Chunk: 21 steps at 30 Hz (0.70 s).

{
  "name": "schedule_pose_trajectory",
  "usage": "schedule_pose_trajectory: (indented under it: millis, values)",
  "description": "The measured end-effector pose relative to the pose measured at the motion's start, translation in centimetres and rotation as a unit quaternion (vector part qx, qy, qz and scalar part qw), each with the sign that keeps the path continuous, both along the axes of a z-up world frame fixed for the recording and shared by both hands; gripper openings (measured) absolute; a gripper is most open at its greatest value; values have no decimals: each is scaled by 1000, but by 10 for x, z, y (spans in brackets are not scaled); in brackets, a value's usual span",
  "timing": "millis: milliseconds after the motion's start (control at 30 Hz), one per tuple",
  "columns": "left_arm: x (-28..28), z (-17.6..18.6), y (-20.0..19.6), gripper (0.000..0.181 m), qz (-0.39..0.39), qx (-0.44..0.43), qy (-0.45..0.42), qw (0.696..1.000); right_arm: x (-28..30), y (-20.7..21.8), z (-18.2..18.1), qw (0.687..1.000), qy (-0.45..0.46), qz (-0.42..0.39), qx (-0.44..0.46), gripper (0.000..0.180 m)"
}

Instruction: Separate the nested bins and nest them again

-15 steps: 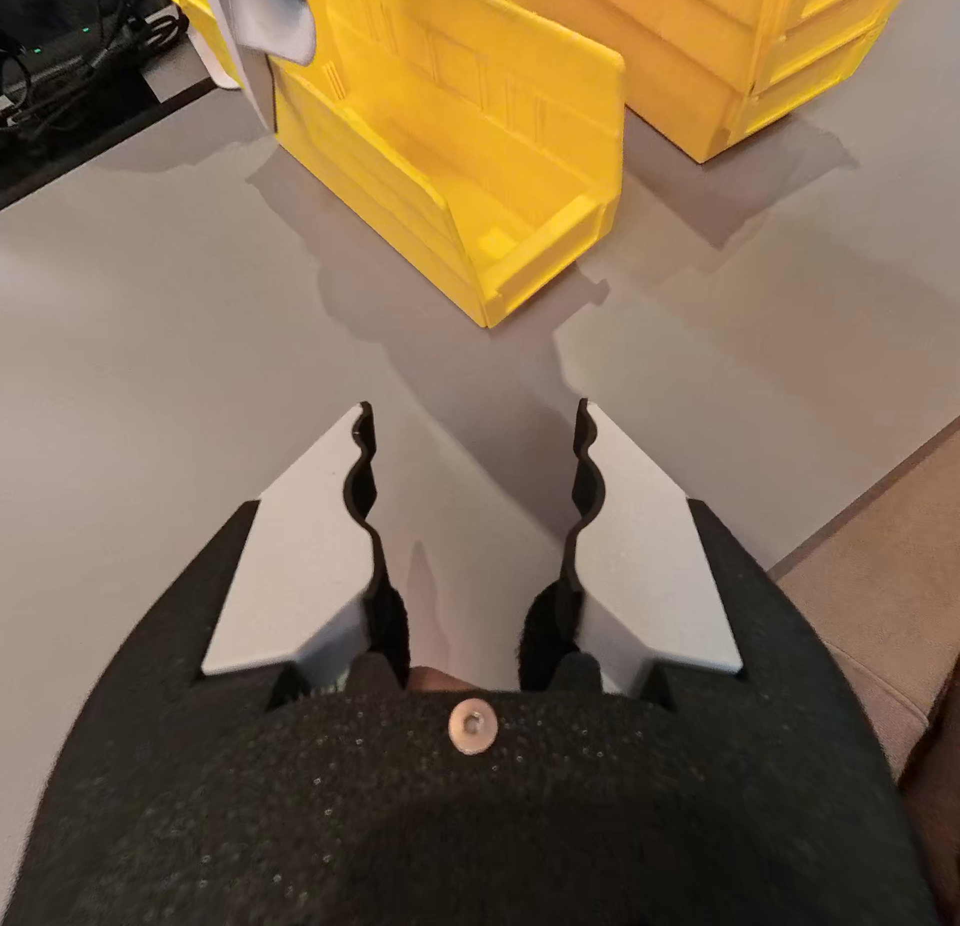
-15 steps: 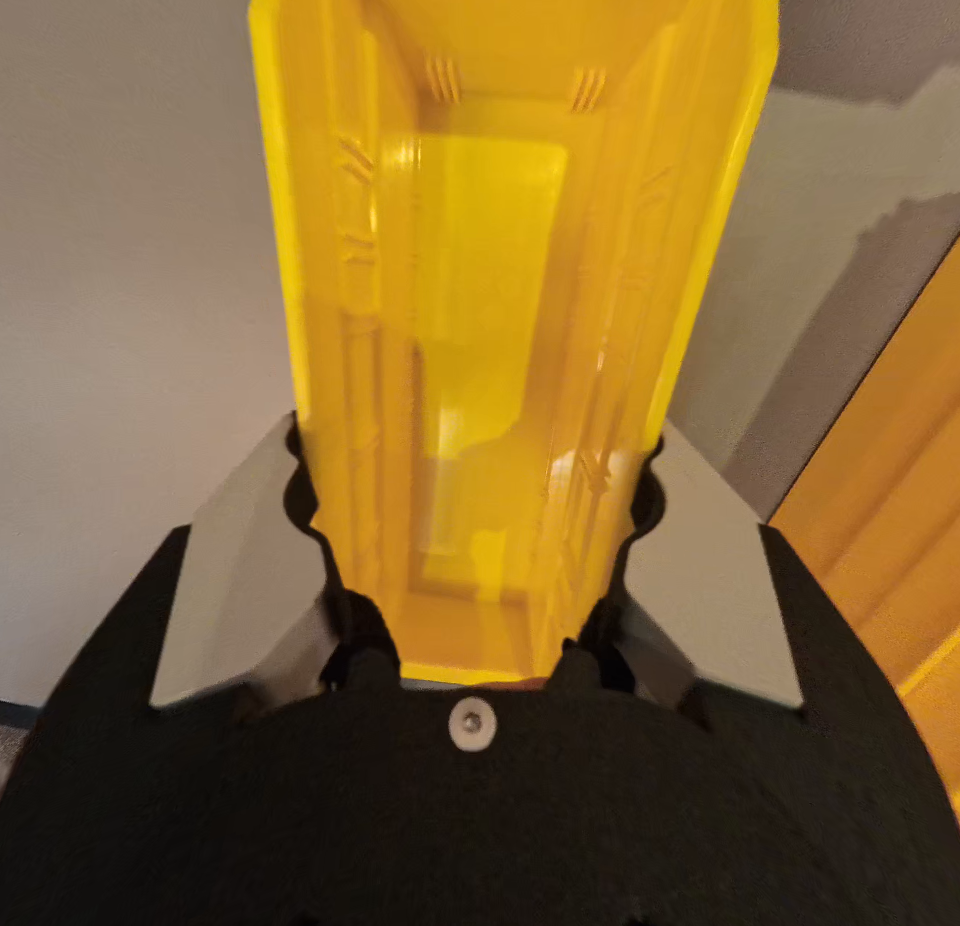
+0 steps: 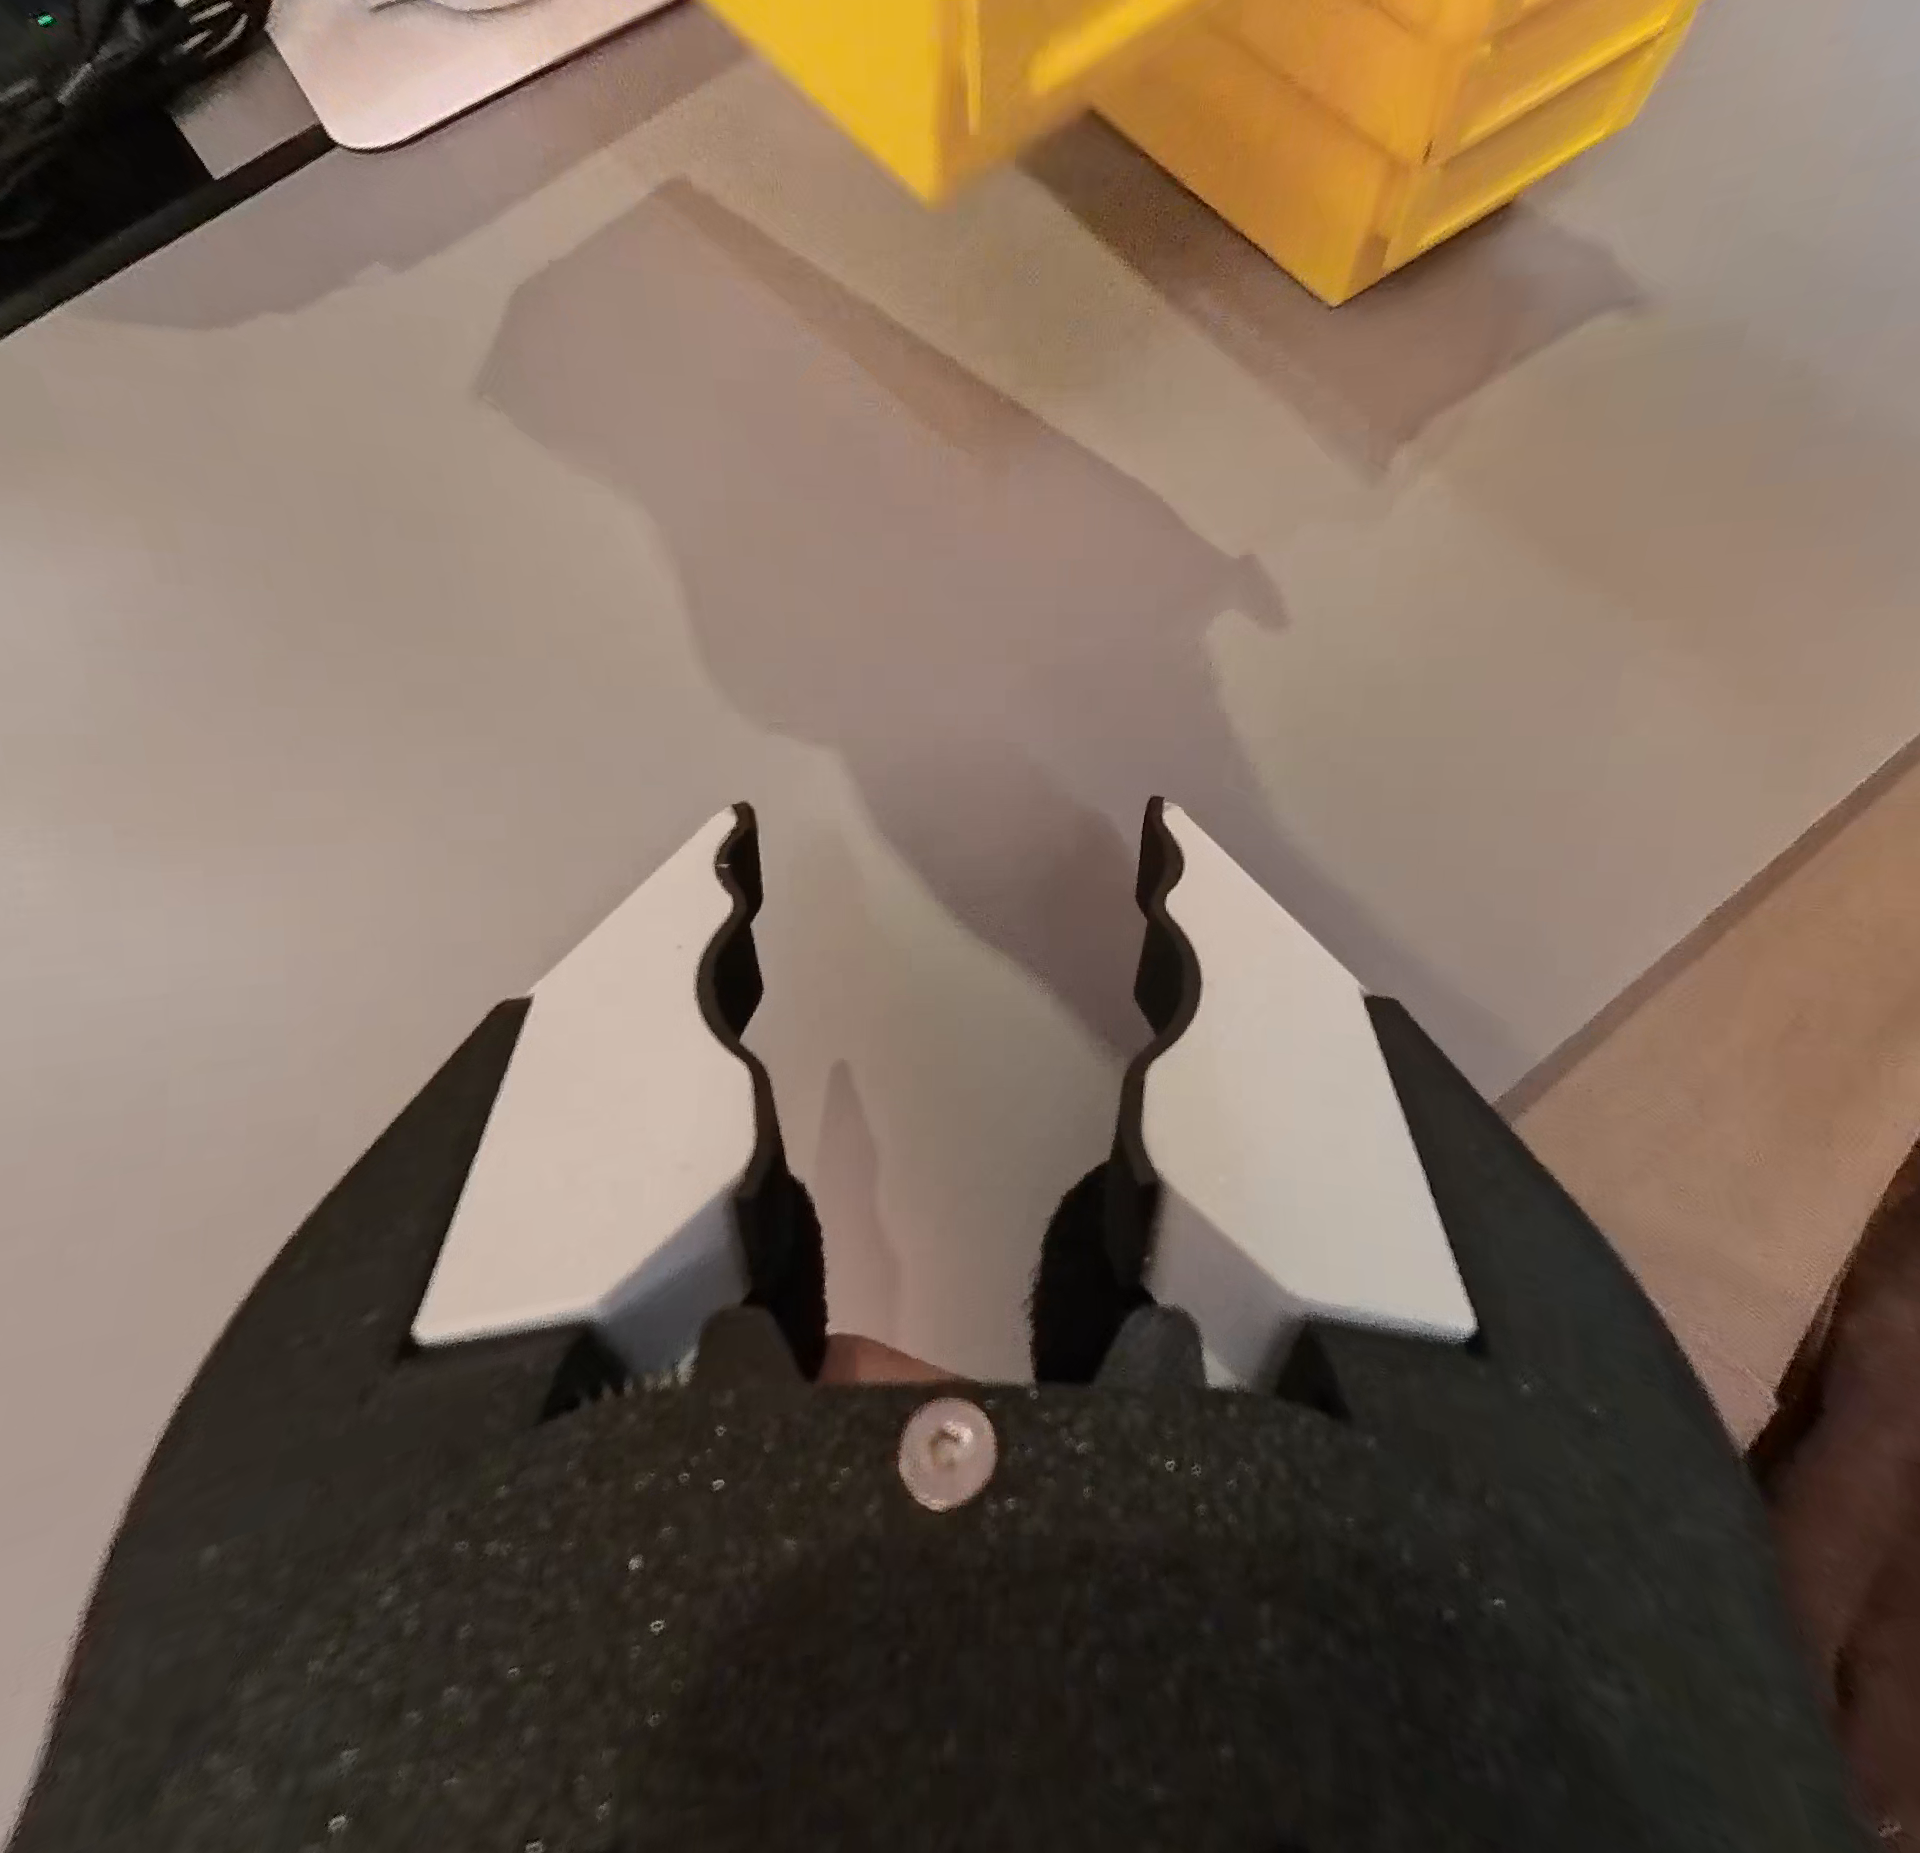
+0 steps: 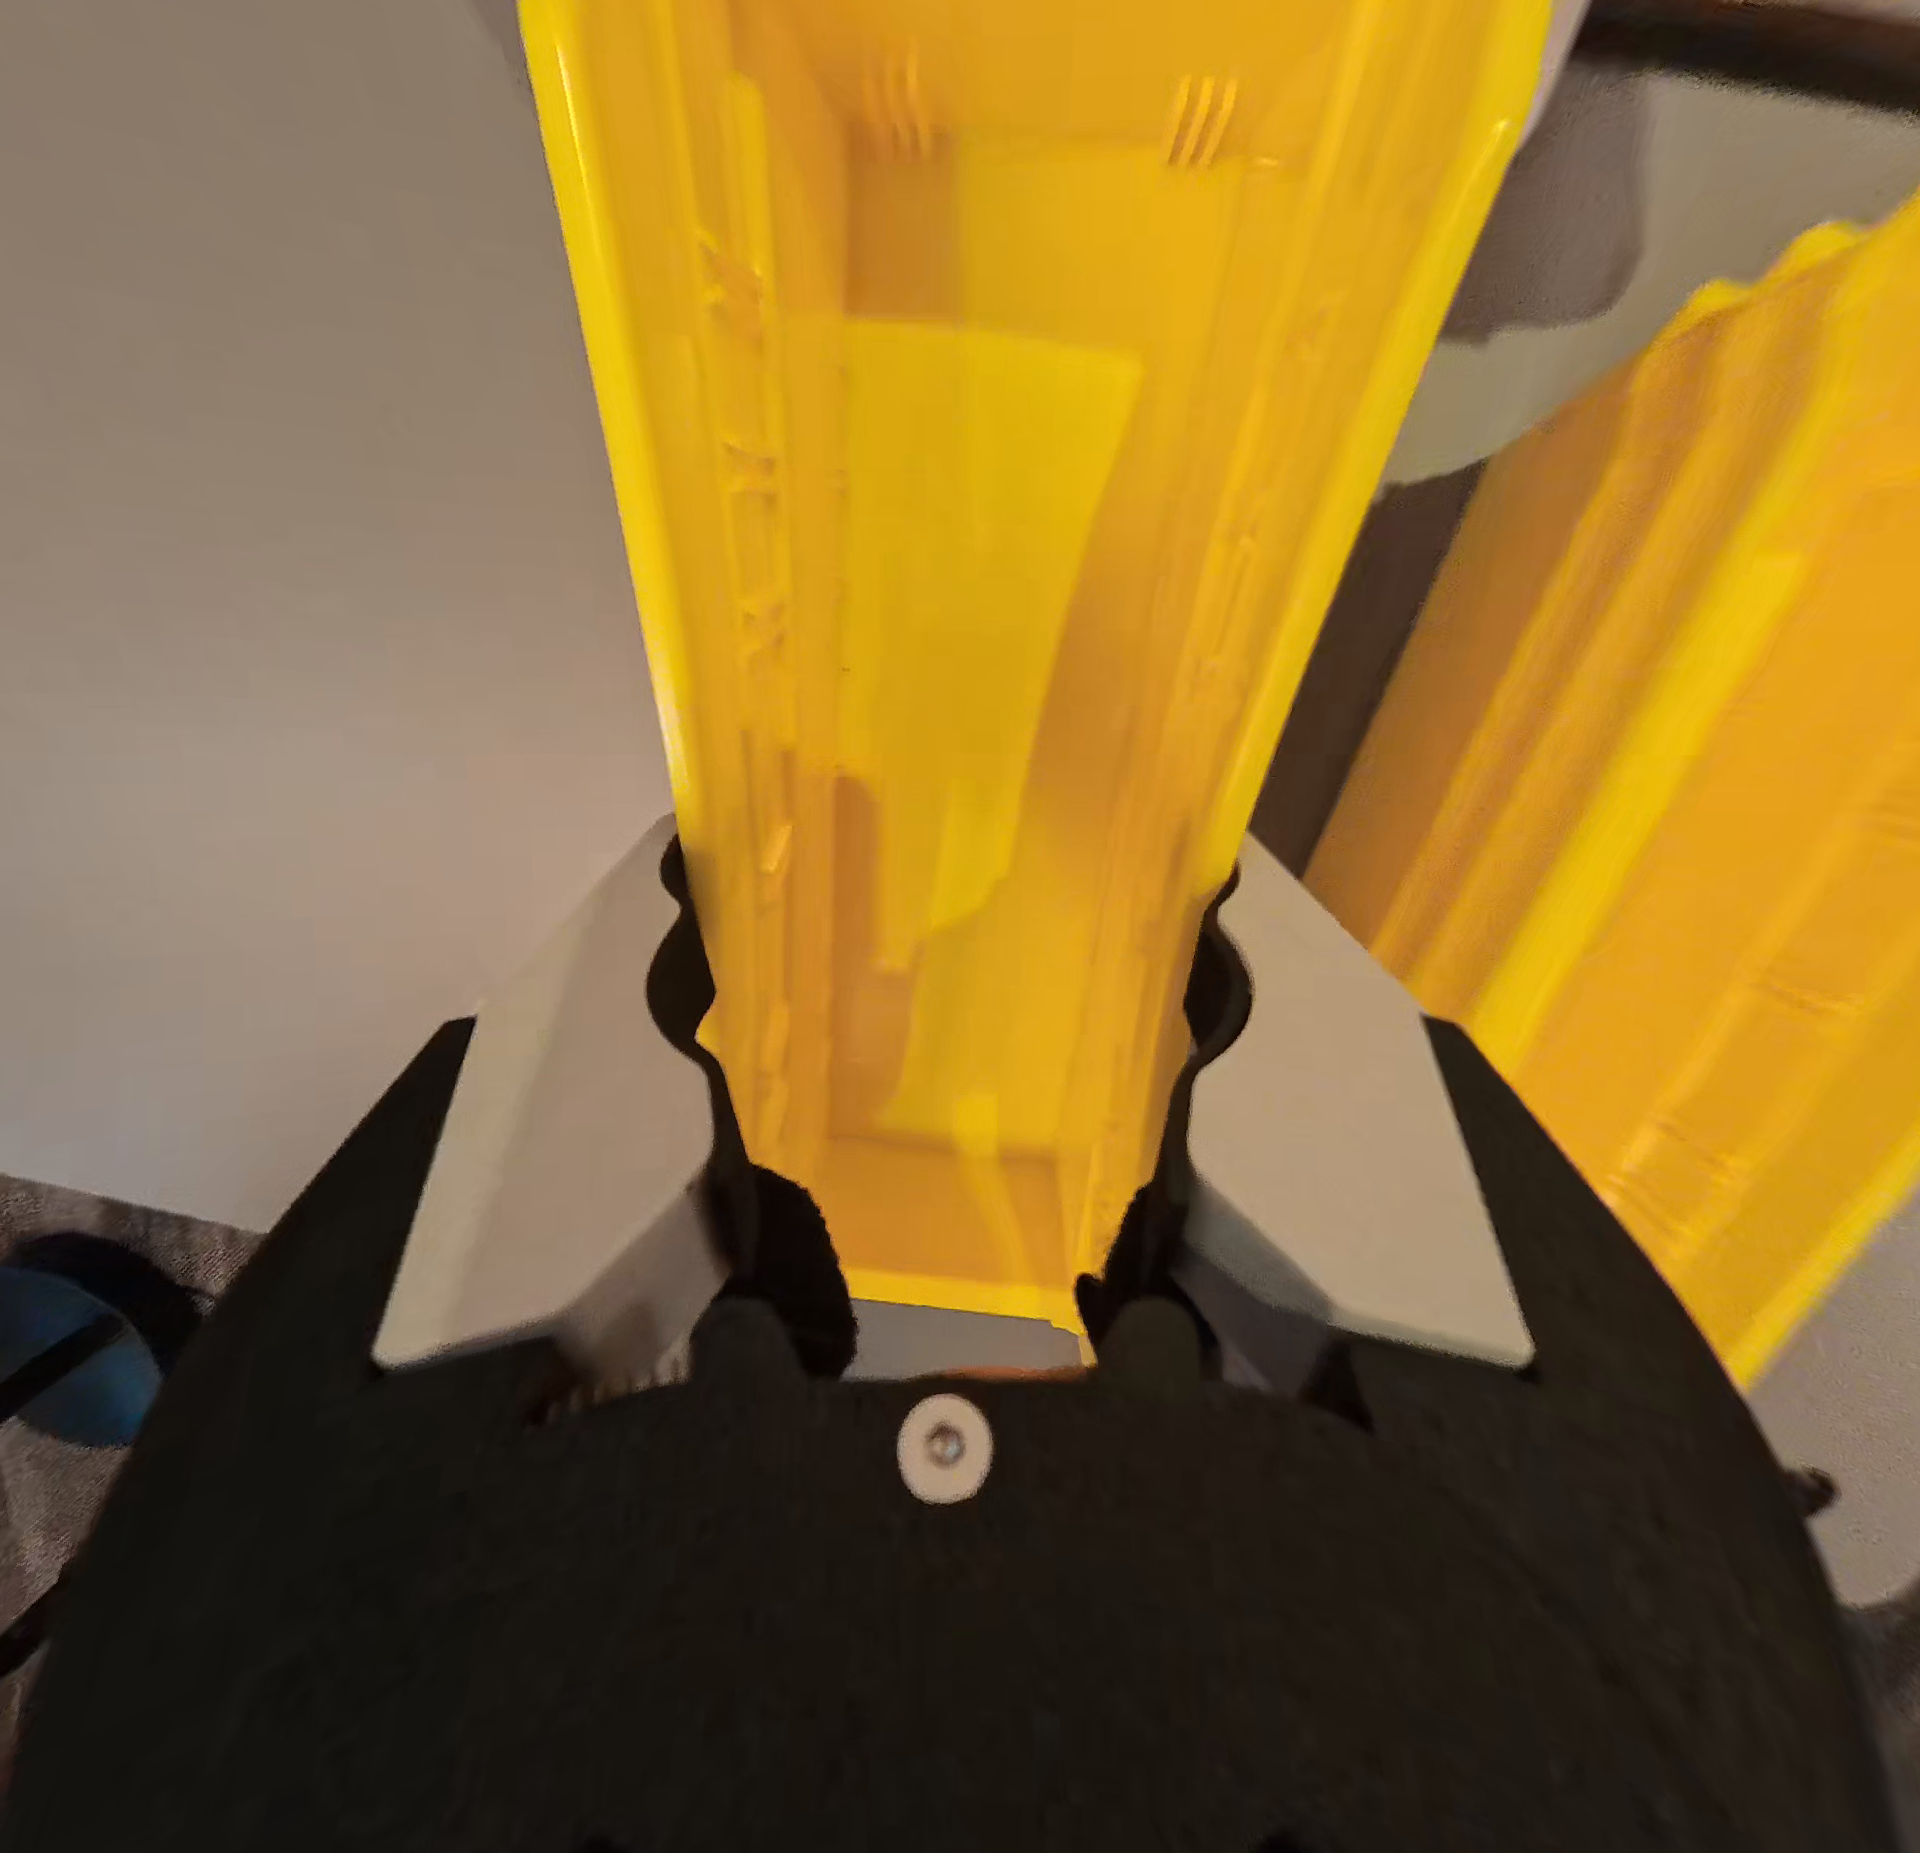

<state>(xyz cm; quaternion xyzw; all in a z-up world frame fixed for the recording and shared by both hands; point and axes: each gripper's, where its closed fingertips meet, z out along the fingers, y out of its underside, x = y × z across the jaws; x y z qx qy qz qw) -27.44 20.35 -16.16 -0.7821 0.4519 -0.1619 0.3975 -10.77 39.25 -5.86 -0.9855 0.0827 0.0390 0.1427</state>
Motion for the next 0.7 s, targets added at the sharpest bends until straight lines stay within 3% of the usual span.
schedule_pose_trajectory:
  millis: [167,300,533,700]
  values:
    - [8,1,-7,71,-15,13,8,1000,37,-14,79,999,-30,-6,34,94]
    - [6,0,-4,71,-12,18,12,1000,89,-34,109,997,-52,-44,40,94]
    - [-2,-5,8,71,5,10,16,1000,149,-60,76,995,-45,-84,4,95]
    - [-2,-9,9,71,7,-1,18,1000,162,-65,49,996,-21,-83,-8,95]
